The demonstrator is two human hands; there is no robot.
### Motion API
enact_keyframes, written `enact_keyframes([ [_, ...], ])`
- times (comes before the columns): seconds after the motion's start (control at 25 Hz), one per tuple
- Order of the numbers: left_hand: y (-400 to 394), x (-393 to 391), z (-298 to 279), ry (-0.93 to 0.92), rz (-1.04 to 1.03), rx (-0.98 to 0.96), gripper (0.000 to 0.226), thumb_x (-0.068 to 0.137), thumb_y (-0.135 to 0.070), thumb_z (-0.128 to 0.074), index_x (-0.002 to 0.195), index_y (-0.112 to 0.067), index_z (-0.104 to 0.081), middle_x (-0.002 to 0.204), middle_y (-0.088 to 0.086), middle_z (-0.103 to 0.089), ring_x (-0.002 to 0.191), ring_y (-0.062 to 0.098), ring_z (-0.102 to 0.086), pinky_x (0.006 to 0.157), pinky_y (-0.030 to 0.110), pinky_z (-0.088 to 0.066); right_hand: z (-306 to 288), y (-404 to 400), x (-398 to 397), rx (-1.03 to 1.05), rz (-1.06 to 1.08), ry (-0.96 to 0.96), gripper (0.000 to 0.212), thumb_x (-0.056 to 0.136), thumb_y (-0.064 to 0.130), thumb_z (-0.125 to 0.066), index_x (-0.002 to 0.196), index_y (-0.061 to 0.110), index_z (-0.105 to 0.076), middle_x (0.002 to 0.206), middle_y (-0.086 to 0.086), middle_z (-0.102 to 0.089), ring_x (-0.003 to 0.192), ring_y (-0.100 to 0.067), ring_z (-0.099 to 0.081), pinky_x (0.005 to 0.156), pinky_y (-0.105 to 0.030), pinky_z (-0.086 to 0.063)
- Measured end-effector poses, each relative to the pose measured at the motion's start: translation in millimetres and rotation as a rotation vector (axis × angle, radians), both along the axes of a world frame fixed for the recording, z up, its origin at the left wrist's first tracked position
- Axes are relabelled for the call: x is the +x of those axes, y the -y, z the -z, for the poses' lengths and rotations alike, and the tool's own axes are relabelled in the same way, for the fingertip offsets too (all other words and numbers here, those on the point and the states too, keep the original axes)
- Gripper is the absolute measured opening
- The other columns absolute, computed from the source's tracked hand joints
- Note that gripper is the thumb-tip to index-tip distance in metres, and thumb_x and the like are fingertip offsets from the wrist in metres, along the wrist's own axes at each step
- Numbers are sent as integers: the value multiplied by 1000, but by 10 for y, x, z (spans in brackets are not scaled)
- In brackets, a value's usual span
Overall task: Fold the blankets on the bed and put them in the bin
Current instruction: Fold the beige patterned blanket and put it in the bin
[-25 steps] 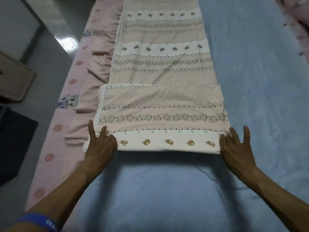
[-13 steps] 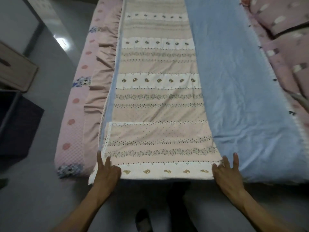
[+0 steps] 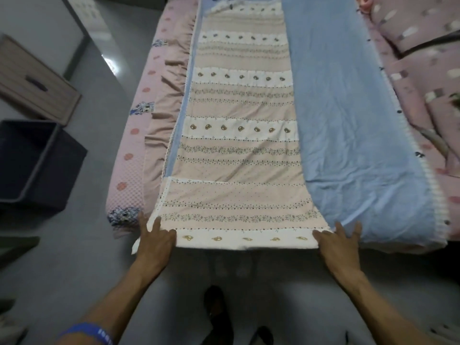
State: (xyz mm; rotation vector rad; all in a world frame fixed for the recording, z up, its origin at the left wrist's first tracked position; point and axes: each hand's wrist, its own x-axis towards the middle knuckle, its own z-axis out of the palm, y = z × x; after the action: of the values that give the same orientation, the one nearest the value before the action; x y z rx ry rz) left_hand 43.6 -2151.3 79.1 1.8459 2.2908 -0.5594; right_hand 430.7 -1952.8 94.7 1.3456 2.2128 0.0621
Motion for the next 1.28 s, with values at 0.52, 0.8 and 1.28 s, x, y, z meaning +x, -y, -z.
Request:
enact_keyframes([
  [0.52,-2069,-1420,-593,87,-208,200,34,100,-30,-35,108,-34,-67,106,-5,-70,123,21,-54,114,56,18,-483,-1925,-1021,217,440,-564,27,87,6,-55,86,28,-72,84,-3,-70,95,-30,-63,112,-54,-14],
  [0.8,-3839,-2474,165,257,-148,176,20,80,-8,-61,91,-23,-69,95,2,-71,95,26,-63,91,39,-37,332,-3597,-1670,97,768,-785,4,87,22,-63,88,26,-62,85,-2,-59,84,-27,-50,85,-40,-32],
  [1.28,-4616,-2842,1563,679,-560,409,13,83,-2,-67,86,-14,-66,87,6,-64,81,24,-58,70,32,-45,2135,-4650,-1957,16,848,-743,20,98,28,-47,101,17,-63,107,-14,-64,103,-39,-56,95,-49,-37],
])
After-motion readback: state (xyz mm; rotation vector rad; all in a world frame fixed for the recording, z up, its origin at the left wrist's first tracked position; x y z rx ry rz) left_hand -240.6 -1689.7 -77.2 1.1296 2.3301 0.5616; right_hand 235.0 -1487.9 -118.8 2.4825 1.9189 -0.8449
